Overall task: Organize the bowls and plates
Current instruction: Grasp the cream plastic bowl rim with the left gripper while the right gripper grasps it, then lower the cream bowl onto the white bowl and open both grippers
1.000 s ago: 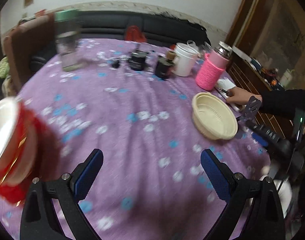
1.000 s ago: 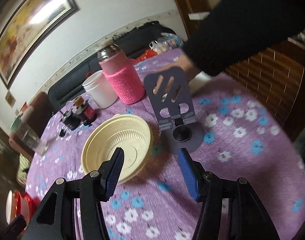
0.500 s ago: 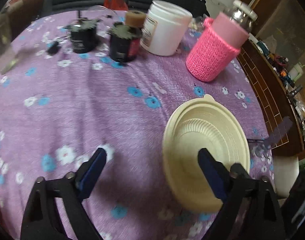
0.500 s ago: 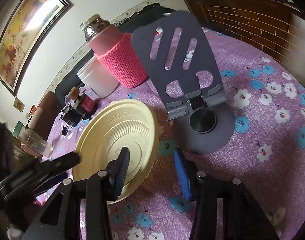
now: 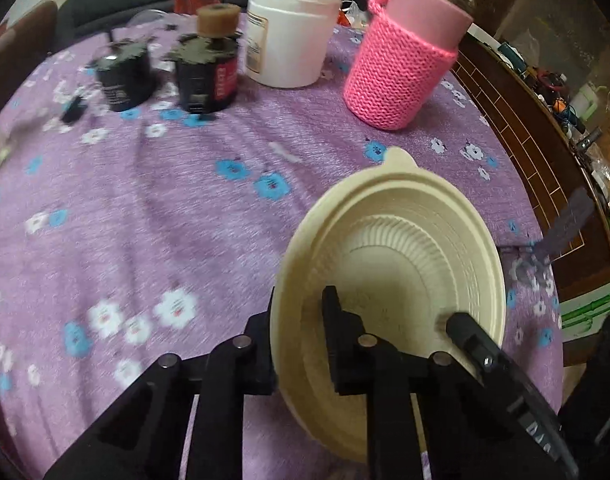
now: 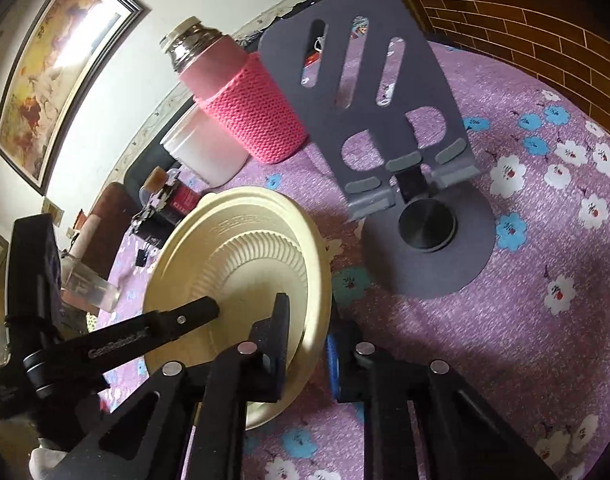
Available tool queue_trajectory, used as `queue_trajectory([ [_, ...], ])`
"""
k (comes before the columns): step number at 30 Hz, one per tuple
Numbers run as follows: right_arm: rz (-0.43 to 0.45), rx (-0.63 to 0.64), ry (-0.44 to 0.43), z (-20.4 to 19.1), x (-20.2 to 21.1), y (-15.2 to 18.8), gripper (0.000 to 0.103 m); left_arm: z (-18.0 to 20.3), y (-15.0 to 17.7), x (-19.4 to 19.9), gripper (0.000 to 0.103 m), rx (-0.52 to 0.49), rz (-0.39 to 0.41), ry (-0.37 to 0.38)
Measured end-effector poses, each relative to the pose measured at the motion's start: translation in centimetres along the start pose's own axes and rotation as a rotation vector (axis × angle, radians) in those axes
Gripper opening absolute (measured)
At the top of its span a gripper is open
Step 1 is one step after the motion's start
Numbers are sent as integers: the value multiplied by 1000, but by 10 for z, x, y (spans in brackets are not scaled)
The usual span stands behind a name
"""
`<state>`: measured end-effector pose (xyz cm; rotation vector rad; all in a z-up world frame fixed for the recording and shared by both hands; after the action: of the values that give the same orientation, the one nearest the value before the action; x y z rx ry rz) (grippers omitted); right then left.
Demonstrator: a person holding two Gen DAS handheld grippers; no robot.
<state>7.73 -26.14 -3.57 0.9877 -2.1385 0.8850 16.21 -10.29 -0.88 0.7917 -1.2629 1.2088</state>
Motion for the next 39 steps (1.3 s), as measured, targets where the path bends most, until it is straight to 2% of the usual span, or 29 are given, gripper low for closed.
queue_trajectory([
  [4, -15, 76, -79, -25, 1, 13, 15, -15, 30, 31, 17, -23, 54, -111],
  [6, -39, 119, -149, -42, 3, 24, 15, -29, 53, 56, 17, -16, 99, -151],
  [8, -56, 155, -199, -59, 8, 35, 16, -41, 73, 76, 17, 7, 134, -156],
  [13, -39, 264, -262, -120, 32, 63, 16, -71, 120, 126, 17, 74, 231, -192],
  [19, -36, 442, -270, -217, 43, 107, 16, -144, 170, 198, 17, 214, 327, -203],
  [22, -85, 541, -290, -274, 36, 131, 16, -185, 199, 224, 17, 284, 354, -213],
  [26, -164, 629, -286, -337, 12, 159, 16, -235, 220, 244, 17, 384, 376, -241],
  [30, -232, 657, -261, -374, -18, 178, 16, -284, 232, 242, 18, 474, 357, -239],
  [35, -278, 651, -195, -390, -51, 191, 17, -317, 223, 222, 21, 514, 314, -239],
  [39, -316, 632, -150, -390, -70, 190, 17, -324, 218, 213, 24, 517, 296, -247],
])
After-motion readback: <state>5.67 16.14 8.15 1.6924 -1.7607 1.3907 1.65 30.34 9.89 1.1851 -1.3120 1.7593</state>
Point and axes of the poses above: each gripper's, at about its wrist camera, not at the fingertips, and x roughly against the way its jaws point, z to its right, y to its underside, the point moved 4 cm from there along -x, roughly the way its jaws point, and after that the axes turned 15 degrees about -z, right-handed, at the moved point
